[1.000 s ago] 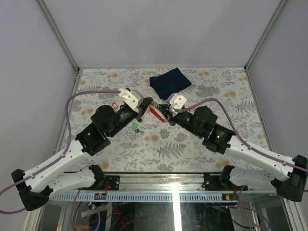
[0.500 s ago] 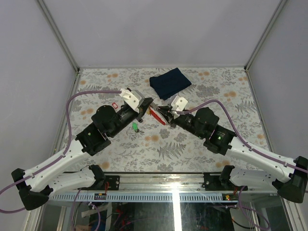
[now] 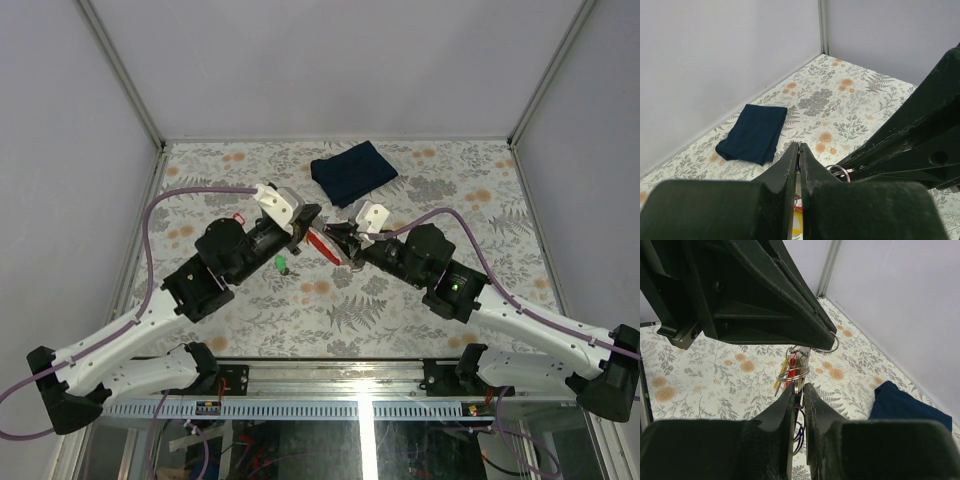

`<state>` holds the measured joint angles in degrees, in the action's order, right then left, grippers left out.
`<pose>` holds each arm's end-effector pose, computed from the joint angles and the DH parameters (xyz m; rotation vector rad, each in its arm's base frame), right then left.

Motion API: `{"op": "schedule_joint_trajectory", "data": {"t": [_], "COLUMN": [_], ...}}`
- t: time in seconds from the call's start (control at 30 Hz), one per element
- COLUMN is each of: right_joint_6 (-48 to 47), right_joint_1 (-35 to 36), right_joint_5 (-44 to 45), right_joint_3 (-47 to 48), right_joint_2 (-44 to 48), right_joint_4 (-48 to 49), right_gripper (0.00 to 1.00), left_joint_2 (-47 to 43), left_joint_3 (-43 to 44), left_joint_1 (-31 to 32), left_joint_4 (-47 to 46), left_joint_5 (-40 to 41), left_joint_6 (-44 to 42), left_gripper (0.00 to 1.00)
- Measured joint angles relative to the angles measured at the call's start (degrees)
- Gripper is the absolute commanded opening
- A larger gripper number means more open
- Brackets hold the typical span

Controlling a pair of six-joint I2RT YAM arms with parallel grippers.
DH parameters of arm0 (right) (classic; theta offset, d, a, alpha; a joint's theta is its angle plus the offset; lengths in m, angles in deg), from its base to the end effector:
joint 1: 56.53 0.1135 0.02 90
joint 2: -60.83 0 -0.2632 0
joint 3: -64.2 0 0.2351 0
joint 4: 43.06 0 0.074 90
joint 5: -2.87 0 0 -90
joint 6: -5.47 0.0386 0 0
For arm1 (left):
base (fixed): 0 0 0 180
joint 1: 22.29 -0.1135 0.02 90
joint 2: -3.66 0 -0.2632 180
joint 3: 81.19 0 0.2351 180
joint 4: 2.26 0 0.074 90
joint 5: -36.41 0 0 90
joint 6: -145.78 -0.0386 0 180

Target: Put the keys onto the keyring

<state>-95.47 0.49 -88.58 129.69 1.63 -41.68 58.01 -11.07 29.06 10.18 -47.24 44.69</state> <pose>0.1246 0.1939 0.3804 -0.8405 1.2089 0.6761 0.1314 -0.1575 0.3978 0.7158 1.3545 -0.4782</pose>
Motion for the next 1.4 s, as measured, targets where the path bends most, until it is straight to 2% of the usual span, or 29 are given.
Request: {"op": "schedule_joint_trajectory", "data": {"t": [0.27,0.47,0.6,0.8,0.97,1.1,1.23,1.4], "right_joint_6": [0.5,0.9,0.9,0.4,-0.9,-0.7,4.5,13.2], "right_joint_1": [0.0,0.0,0.0,0.1,0.1,-0.7,-6.4,-11.5], "right_joint_5": [-1.7,-4.7,-8.8,-12.9,-13.6,-17.9,-26.4,-35.1], "right_joint_3": [-2.0,-2.8,-2.8,-2.8,-1.2,1.7,2.1,1.7], "right_joint_2": [1.3,4.4,7.5,12.1,13.6,11.9,10.1,8.6], "right_joint_4": [1.2,2.1,2.5,2.0,-1.5,-3.3,-0.5,7.4], "right_gripper": [0.18,0.39,0.48,0.41,0.41,0.42,0.42,0.34], "left_joint_2": [-4.0,-7.6,-8.6,-10.0,-11.4,-11.6,-11.4,-10.3], "left_joint_3": [-6.5,-11.8,-14.1,-17.0,-20.2,-22.0,-23.3,-24.2], "left_joint_1": [0.0,0.0,0.0,0.0,-0.9,-2.5,-4.6,-7.1], "left_joint_4": [-6.6,-12.6,-15.8,-22.0,-30.0,-37.0,-43.8,-51.0], "left_joint_5": [-2.2,-4.5,-5.8,-8.3,-14.0,-19.4,-24.0,-28.4], "left_joint_6": [2.6,6.3,8.5,10.8,14.3,18.8,23.9,29.7], "left_gripper": [0.00,0.00,0.00,0.00,0.00,0.00,0.00,0.00]}}
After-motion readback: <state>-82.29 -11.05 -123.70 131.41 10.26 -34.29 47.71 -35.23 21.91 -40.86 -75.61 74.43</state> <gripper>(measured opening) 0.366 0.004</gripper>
